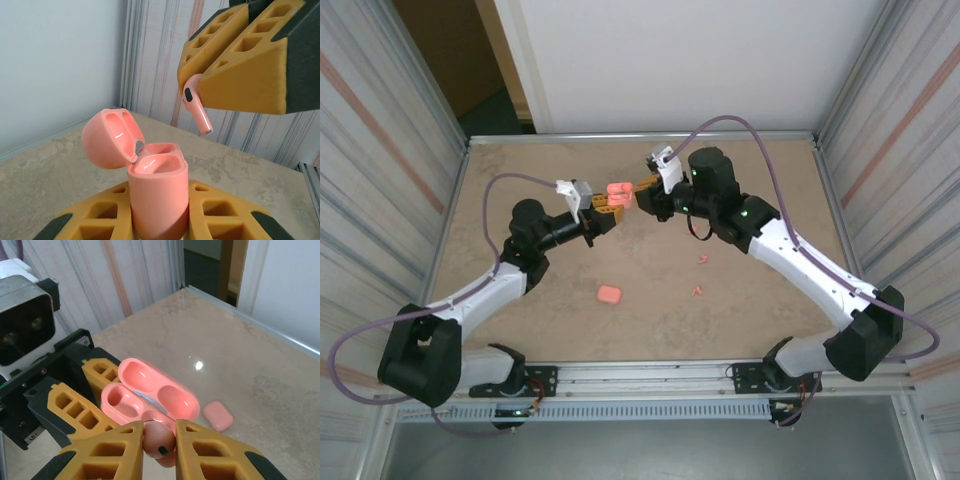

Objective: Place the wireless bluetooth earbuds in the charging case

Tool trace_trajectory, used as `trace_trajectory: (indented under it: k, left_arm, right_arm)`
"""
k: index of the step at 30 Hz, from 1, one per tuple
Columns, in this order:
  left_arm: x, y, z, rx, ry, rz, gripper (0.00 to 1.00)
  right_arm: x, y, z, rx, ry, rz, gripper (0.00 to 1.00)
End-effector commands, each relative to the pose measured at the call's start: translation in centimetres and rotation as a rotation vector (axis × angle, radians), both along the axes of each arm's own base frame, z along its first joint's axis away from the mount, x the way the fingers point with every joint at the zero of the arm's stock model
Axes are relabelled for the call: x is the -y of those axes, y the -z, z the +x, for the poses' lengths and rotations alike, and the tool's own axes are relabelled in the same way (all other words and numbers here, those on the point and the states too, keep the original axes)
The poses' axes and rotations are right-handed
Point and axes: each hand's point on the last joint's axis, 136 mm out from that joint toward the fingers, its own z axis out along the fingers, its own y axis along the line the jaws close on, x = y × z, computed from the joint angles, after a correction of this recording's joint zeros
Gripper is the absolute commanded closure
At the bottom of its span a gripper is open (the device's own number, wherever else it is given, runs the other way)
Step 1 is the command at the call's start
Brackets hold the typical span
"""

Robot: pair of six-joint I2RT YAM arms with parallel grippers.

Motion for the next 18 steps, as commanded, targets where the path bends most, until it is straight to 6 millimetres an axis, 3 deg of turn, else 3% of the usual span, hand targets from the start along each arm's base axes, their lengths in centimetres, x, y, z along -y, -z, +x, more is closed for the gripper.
trace_trajectory:
  k: [1,9,18]
  left_arm:
    - [0.0,-2.2,-0.2,0.061,0.012,-0.032,1.00]
    - [-0.1,-2.3,-0.4,0.065,0.013,-0.034,1.00]
    - [-0.2,-2.3,-0.5,0.067,0.013,-0.033,1.00]
  right_arm:
    - [-0.6,-2.5,0.1,0.095,0.006,0.022,0.80]
    - [-2.4,-3.4,0.3,0.122,-0.016,0.048,0.79]
    - [-3.0,-2.8,0.7,0.113,-0.020,0.037,0.79]
